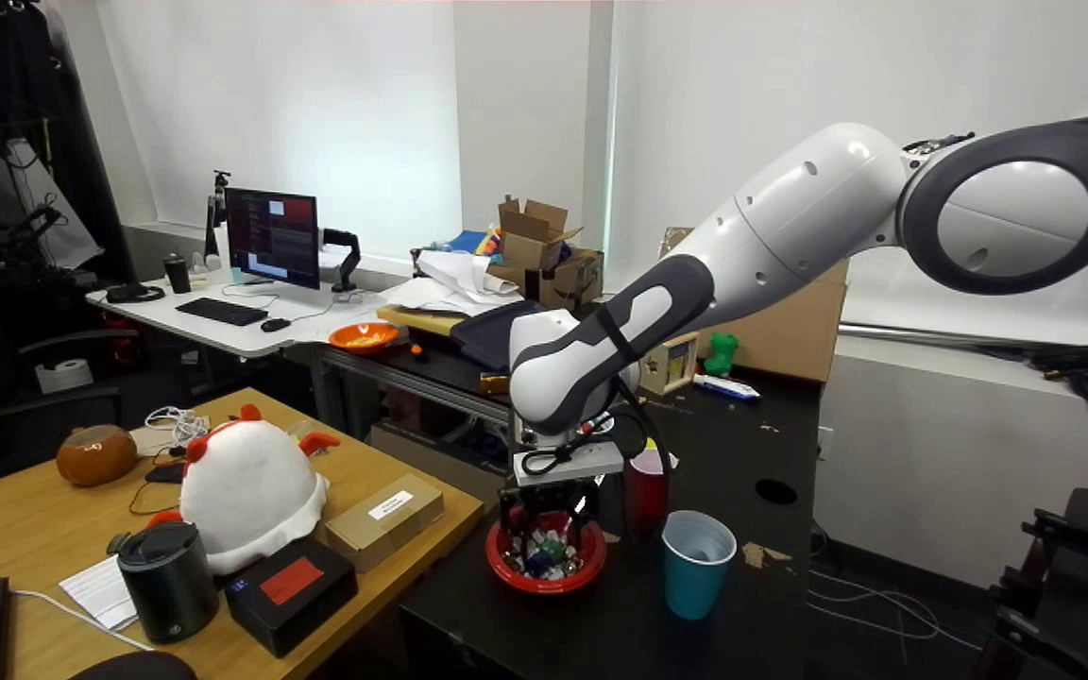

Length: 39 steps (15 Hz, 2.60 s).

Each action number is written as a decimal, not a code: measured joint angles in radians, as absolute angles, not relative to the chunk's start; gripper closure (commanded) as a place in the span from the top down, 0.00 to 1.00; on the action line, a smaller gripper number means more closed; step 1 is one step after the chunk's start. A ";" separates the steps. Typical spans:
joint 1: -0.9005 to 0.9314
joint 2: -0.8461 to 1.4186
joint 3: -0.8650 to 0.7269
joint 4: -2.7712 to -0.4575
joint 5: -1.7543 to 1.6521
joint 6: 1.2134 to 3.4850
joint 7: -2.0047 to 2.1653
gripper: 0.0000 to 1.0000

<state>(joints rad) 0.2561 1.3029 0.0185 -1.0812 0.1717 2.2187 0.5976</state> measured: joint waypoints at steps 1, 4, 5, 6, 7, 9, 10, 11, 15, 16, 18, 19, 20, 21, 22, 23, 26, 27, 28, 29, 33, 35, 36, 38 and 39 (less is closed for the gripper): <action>0.254 1.304 0.018 -1.081 0.173 2.219 0.598 0.42; 0.245 1.311 0.021 -1.081 0.182 2.218 0.598 0.20; 0.245 1.313 0.024 -1.080 0.185 2.218 0.598 0.12; 0.245 1.313 0.030 -1.079 0.189 2.219 0.599 0.05; 0.246 1.313 0.036 -1.079 0.191 2.220 0.600 0.01; 0.245 1.313 0.041 -1.077 0.191 2.220 0.601 0.00; 0.245 1.313 0.042 -1.076 0.191 2.220 0.601 0.00; 0.244 1.313 0.042 -1.076 0.191 2.220 0.601 0.00; 0.236 1.313 0.042 -1.073 0.191 2.220 0.601 0.00; 0.232 1.313 0.042 -1.072 0.191 2.220 0.601 0.00; 0.228 1.313 0.044 -1.072 0.193 2.222 0.601 0.00; 0.228 1.313 0.048 -1.073 0.195 2.225 0.601 0.00; 0.229 1.313 0.054 -1.073 0.196 2.230 0.601 0.26; 0.231 1.313 0.059 -1.073 0.196 2.235 0.601 0.27; 0.235 1.313 0.061 -1.073 0.196 2.241 0.602 0.34; 0.240 1.313 0.062 -1.073 0.196 2.245 0.607 0.40; 0.259 1.313 0.061 -1.081 0.196 2.261 0.654 0.62; 0.266 1.312 0.058 -1.087 0.196 2.273 0.673 0.71; 0.272 1.309 0.055 -1.096 0.196 2.289 0.691 0.78; 0.277 1.304 0.053 -1.108 0.196 2.310 0.707 0.87; 0.294 1.259 0.040 -1.189 0.196 2.402 0.758 1.00; 0.304 1.226 0.032 -1.238 0.196 2.433 0.779 1.00; 0.308 1.210 0.029 -1.261 0.195 2.438 0.784 1.00; 0.314 1.183 0.027 -1.301 0.190 2.438 0.786 1.00; 0.315 1.174 0.027 -1.317 0.182 2.438 0.786 1.00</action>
<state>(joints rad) 0.3153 1.1739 0.0267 -1.3170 0.1823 2.4380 0.7855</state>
